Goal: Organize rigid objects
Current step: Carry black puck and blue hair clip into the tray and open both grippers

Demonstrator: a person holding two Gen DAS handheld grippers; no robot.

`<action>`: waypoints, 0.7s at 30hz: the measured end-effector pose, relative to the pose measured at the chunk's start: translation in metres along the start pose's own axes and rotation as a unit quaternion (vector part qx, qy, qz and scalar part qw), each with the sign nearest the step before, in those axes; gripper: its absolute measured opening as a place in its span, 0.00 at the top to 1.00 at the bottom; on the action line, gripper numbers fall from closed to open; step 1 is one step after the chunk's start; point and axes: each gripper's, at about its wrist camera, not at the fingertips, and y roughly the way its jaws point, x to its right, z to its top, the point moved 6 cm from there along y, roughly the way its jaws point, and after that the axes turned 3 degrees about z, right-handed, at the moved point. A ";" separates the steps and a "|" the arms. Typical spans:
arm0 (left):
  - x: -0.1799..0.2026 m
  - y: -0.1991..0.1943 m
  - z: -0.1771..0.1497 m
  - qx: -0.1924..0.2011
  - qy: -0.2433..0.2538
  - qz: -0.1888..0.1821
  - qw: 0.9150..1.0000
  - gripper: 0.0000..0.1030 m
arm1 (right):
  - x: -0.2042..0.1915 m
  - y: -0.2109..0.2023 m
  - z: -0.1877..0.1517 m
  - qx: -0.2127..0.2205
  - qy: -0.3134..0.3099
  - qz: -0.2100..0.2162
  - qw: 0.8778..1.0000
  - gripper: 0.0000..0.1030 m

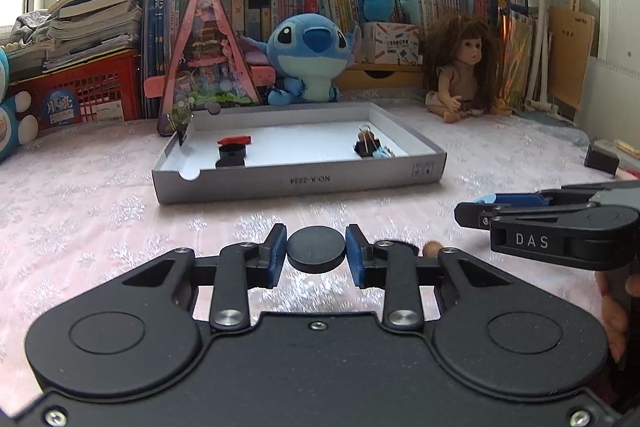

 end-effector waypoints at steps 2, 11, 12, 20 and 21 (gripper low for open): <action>-0.006 0.002 0.009 -0.003 -0.010 0.002 1.000 0.71 | 0.002 0.001 0.006 0.002 0.005 0.002 1.000 0.58; -0.039 0.022 0.048 -0.015 -0.048 0.008 0.999 0.71 | 0.013 0.017 0.038 -0.005 0.039 0.030 0.999 0.58; -0.042 0.025 0.053 -0.016 -0.052 0.009 0.998 0.71 | 0.014 0.020 0.042 -0.007 0.044 0.032 0.999 0.58; -0.064 0.059 0.084 -0.035 -0.071 0.014 0.997 0.71 | 0.022 0.051 0.073 -0.032 0.055 0.042 0.997 0.58; -0.067 0.065 0.086 -0.044 -0.077 0.012 0.996 0.71 | 0.023 0.056 0.076 -0.039 0.057 0.042 0.997 0.58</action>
